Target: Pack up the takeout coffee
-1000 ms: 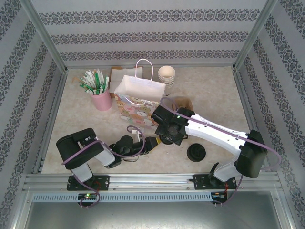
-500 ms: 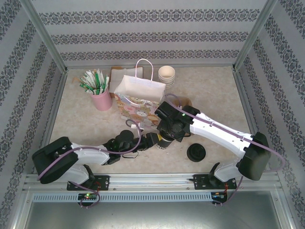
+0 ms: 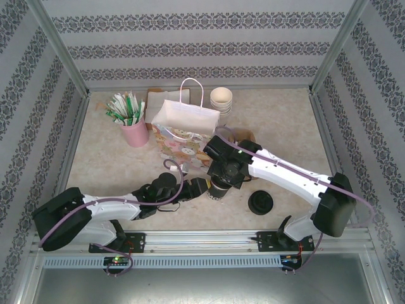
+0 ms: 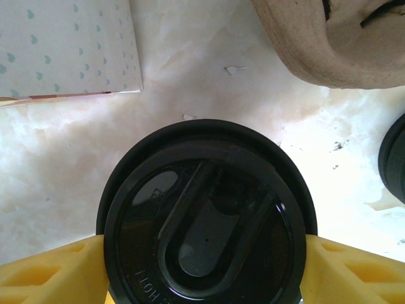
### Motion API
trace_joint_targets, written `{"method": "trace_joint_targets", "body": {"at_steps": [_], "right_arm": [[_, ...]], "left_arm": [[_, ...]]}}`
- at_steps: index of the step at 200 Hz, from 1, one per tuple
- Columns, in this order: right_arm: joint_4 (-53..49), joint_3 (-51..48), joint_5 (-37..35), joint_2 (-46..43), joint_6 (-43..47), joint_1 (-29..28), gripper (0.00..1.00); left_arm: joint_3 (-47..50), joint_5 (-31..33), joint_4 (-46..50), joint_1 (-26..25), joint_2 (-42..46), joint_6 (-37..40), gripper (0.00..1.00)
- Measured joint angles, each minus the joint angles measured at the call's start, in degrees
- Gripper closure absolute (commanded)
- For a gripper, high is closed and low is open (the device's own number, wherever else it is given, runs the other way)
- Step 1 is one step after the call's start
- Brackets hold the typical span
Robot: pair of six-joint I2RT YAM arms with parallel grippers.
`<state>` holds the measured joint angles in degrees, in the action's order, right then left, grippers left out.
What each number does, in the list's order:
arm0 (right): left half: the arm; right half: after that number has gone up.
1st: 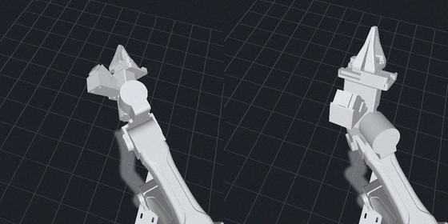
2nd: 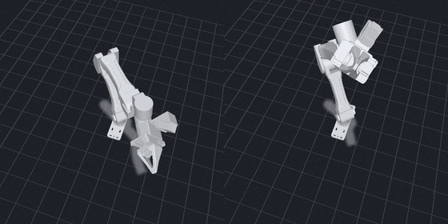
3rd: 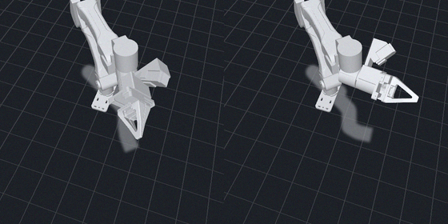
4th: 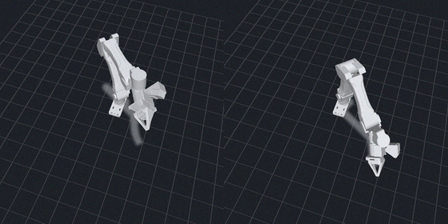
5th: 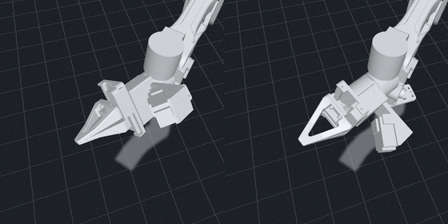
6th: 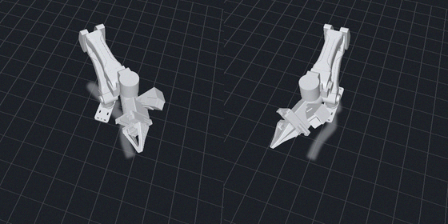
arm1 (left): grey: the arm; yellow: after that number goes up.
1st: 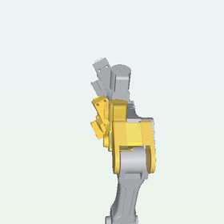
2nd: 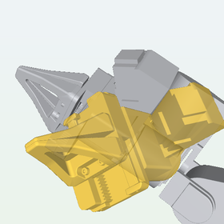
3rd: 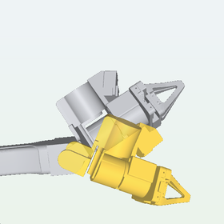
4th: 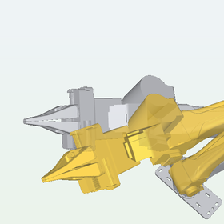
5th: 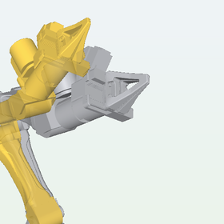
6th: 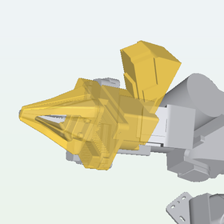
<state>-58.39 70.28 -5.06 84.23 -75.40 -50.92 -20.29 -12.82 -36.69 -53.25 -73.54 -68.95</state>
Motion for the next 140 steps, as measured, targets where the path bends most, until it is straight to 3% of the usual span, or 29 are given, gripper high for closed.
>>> {"method": "trace_joint_targets", "body": {"at_steps": [66,140], "right_arm": [[-1.81,2.19,-5.05,2.08,2.36,-4.76,0.21],[-2.23,2.51,-6.73,2.08,3.41,-5.99,0.19]], "left_arm": [[0.04,2.40,5.77,0.00,5.25,1.70,0.41],[0.04,2.99,7.58,0.00,5.70,2.78,0.41]]}}
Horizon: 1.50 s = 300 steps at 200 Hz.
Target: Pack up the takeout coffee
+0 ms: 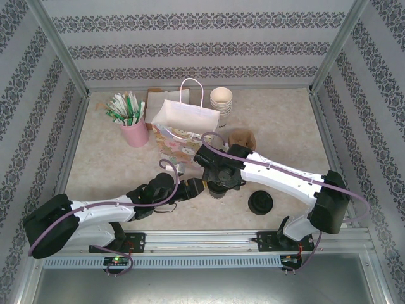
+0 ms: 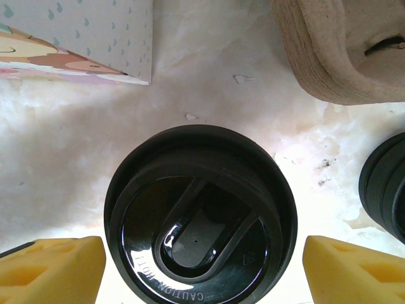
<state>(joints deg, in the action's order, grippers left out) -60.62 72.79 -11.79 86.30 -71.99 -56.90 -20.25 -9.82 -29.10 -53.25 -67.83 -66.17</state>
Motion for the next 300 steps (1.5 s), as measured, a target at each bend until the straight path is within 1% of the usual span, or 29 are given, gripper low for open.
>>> {"method": "trace_joint_targets", "body": {"at_steps": [26,52,80,106,124,127,131,138,148,159,174,187,199,210,225,235,247,264,300], "right_arm": [[-0.20,0.63,-0.15,-0.02,1.07,0.00,0.15],[-0.26,1.16,-1.99,-1.97,3.96,0.00,0.14],[0.83,1.07,-4.26,-8.92,8.41,0.28,0.16],[1.64,0.83,-5.55,-15.93,14.10,3.02,0.20],[1.90,0.39,-7.23,-19.23,20.92,5.92,0.25],[1.97,0.26,-7.54,-19.69,22.82,6.29,0.30],[2.19,0.00,-8.13,-20.26,24.39,6.73,0.38],[2.43,-0.44,-8.96,-21.18,27.91,7.32,0.41],[3.34,-1.31,-10.05,-22.64,34.93,7.72,0.37],[4.85,-2.69,-11.23,-24.37,42.16,8.04,0.28],[7.74,-4.72,-12.00,-26.75,51.63,9.46,0.29],[8.72,-4.94,-9.73,-27.34,58.03,13.90,0.28],[9.01,-4.13,-4.44,-26.08,62.51,21.09,0.29],[8.55,-2.69,1.22,-23.15,65.11,28.09,0.34],[8.09,-0.90,8.52,-17.92,67.12,35.12,0.43],[8.07,-0.50,12.83,-14.01,68.26,38.36,0.43],[7.72,-0.55,16.55,-9.81,68.94,40.35,0.42],[8.07,-1.14,19.69,-5.31,69.57,40.79,0.42],[9.73,-2.49,21.77,-1.22,70.90,40.79,0.44]], "left_arm": [[-0.02,0.28,1.46,0.00,0.68,0.66,0.41],[-1.29,1.31,8.48,0.00,4.13,3.63,0.41],[-4.92,3.93,17.55,0.00,9.79,8.02,0.42],[-8.22,6.97,25.59,0.00,14.78,12.17,0.42],[-10.51,9.01,31.50,0.00,17.64,15.37,0.42],[-10.97,9.44,32.54,0.00,18.21,16.02,0.42],[-11.39,9.88,33.48,0.00,18.62,16.57,0.42],[-12.33,10.75,35.60,0.00,19.65,17.79,0.42],[-13.53,11.85,38.01,0.00,20.83,19.32,0.42],[-14.78,12.81,40.33,0.00,21.79,20.87,0.42],[-16.39,13.81,42.99,0.00,22.56,22.86,0.42],[-17.86,14.71,45.29,0.00,22.62,24.63,0.42],[-19.08,15.34,47.23,0.00,22.58,26.14,0.41],[-20.22,16.13,49.07,0.00,22.58,27.26,0.41],[-21.57,16.92,50.99,0.00,22.58,28.33,0.41],[-22.49,17.53,52.13,0.00,22.60,28.79,0.41],[-23.30,17.97,52.98,0.00,22.75,29.20,0.41],[-23.85,18.58,53.86,0.00,23.56,29.81,0.40],[-23.91,19.61,54.60,0.00,25.27,29.99,0.40]]}}
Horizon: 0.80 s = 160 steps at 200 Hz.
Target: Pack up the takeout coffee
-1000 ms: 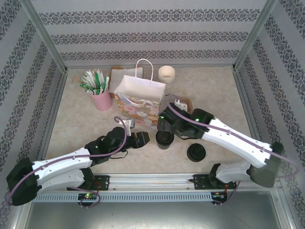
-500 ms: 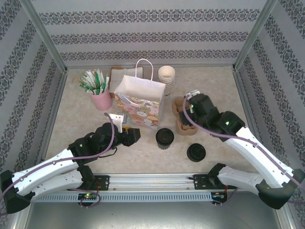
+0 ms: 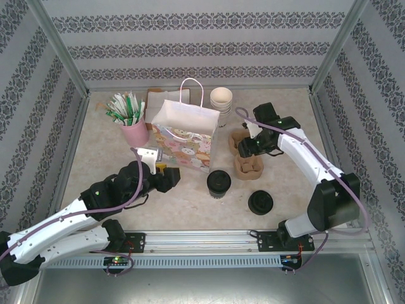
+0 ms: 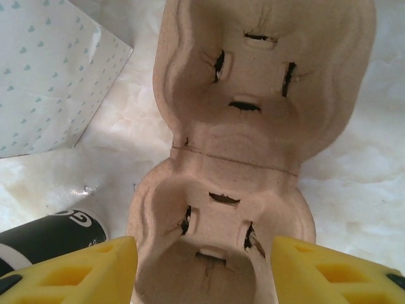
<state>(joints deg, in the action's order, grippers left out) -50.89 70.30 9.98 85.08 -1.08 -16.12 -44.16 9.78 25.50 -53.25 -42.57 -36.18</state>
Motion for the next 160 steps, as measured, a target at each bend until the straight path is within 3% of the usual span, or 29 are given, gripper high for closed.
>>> {"method": "trace_joint_targets", "body": {"at_steps": [77,160], "right_arm": [[2.84,0.24,-0.74,8.07,1.51,0.00,0.45],[4.07,1.99,-3.41,10.73,1.53,-0.66,0.48]], "left_arm": [[0.00,2.25,0.11,0.00,0.20,-0.22,0.39],[0.00,4.15,0.72,0.00,0.59,-0.26,0.39]]}}
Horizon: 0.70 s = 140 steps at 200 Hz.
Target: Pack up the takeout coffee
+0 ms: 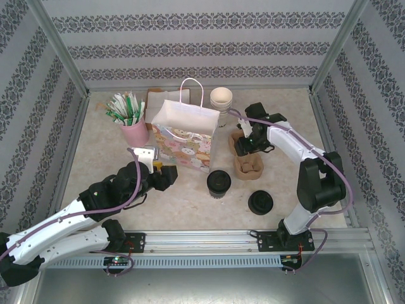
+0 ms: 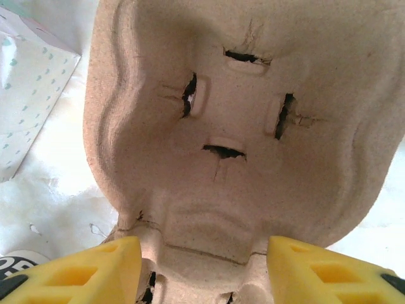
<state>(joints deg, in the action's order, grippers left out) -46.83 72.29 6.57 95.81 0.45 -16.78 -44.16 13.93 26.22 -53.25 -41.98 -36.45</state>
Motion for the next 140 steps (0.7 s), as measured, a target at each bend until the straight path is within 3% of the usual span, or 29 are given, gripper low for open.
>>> {"method": "trace_joint_targets", "body": {"at_steps": [140], "right_arm": [[-0.24,0.96,-2.86,-1.27,-0.20,-1.49,0.57]], "left_arm": [[0.00,0.31,0.13,0.00,0.09,-0.42,0.39]]}}
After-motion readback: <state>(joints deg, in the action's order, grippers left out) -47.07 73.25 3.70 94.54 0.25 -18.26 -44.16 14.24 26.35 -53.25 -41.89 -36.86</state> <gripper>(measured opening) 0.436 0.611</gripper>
